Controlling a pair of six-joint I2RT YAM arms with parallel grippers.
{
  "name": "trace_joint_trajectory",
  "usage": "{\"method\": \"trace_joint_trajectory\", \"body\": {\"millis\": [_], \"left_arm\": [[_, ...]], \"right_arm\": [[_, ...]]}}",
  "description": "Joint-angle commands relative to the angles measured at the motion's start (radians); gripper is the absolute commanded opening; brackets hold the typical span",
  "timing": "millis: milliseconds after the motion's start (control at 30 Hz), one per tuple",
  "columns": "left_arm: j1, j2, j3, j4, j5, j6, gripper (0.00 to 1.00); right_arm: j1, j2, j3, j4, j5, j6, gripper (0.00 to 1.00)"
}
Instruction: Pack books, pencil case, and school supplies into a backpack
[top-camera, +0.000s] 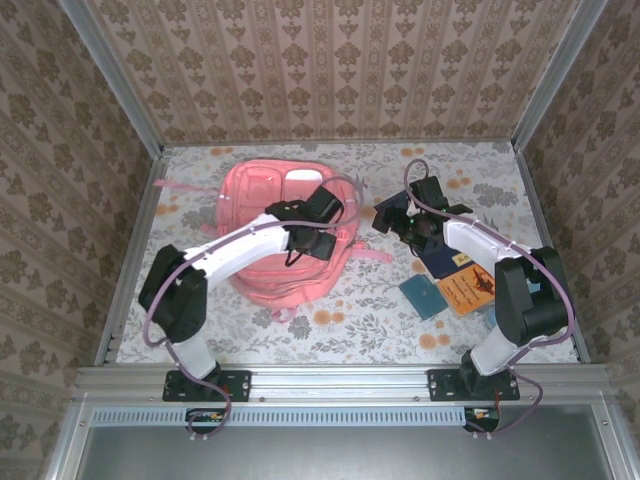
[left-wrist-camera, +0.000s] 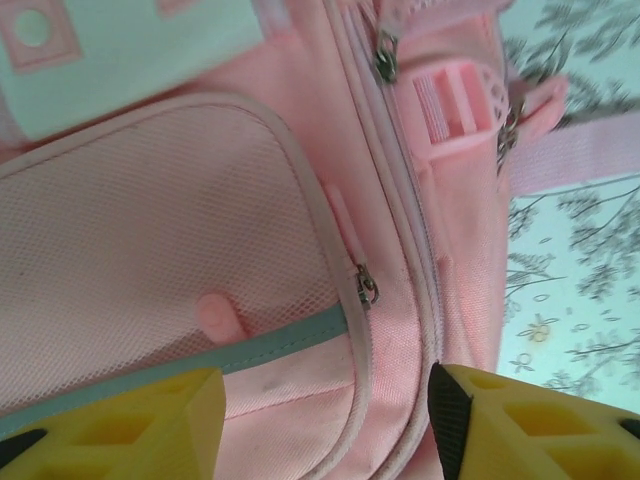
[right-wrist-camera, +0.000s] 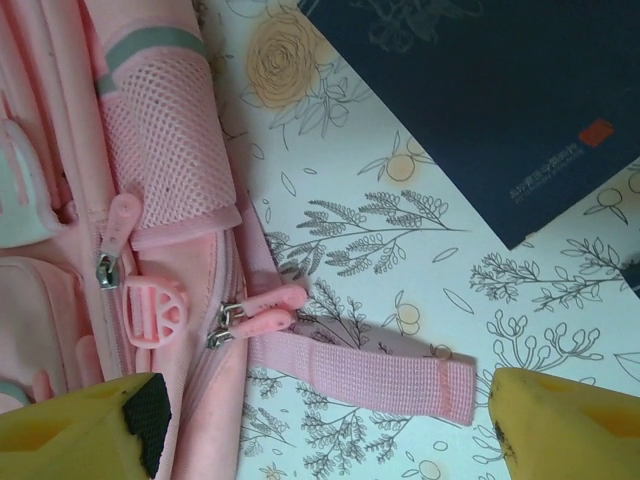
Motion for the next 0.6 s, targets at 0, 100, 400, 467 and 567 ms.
{"method": "trace_joint_trajectory", "body": {"millis": [0, 100, 400, 467, 567], "left_arm": [[-0.034, 0.066, 0.059, -0.102, -0.138, 0.058, 0.57], [-0.052, 0.128, 0.075, -0.104, -0.147, 0.069, 0.55], [-0.055, 0.196, 0.086, -0.114, -0.198, 0.058, 0.46], [-0.055, 0.199, 0.086, -0.116, -0.196, 0.061, 0.43], [-0.055, 0.209, 0.087, -0.127, -0.201, 0.063, 0.43]], "right_arm": [[-0.002, -0.024, -0.010, -0.024, 0.010, 0.000, 0.85], [-0.002, -0.024, -0.013, -0.019, 0.010, 0.004, 0.85], [-0.002, -0.036, -0.046, -0.009, 0.010, 0.010, 0.85], [-0.004, -0.035, -0.050, -0.008, 0.010, 0.012, 0.85], [-0.004, -0.035, -0.051, -0.007, 0.012, 0.016, 0.85]]}}
